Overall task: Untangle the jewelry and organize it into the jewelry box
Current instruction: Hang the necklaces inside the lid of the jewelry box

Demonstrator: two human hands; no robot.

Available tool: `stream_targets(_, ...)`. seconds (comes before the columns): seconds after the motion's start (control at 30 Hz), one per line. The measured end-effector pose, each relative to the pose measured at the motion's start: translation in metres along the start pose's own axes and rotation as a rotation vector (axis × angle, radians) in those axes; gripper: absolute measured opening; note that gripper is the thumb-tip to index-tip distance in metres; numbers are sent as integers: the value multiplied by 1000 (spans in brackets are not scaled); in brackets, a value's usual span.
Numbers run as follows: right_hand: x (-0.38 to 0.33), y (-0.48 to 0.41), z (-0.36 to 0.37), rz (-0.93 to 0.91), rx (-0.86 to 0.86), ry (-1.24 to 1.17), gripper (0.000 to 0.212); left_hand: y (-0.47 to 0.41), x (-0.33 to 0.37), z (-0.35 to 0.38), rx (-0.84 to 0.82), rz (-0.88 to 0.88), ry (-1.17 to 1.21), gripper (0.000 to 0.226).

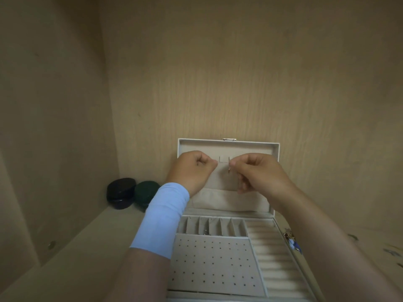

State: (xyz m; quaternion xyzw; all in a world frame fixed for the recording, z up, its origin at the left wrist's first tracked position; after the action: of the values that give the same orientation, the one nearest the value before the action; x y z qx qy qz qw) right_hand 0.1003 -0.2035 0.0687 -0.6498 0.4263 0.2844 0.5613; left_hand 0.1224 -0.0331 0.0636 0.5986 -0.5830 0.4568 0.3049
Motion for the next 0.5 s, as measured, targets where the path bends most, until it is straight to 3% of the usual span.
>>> stream_targets(0.13,6,-13,10,-185,159,349,14,3,0,6,143,6,-81,22)
stream_targets(0.23,4,-22,20,-288,227,457,10,3,-2,9,188,-29,-89,27)
stream_targets(0.5,5,-28,28,-269,317,563,9,3,-4,11,194,-84,-95,38)
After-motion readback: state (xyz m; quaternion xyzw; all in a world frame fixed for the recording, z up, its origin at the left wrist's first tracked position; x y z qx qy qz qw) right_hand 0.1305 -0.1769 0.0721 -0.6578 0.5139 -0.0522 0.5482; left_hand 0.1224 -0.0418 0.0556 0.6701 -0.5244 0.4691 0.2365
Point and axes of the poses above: each hand's wrist, its own y-axis away from the middle knuckle, its own z-axis out of the palm, x = y × z, the point moved 1 cm from there along -y, towards the middle knuckle, and after that the axes turned 14 degrees about -z, right-handed, at the moved point
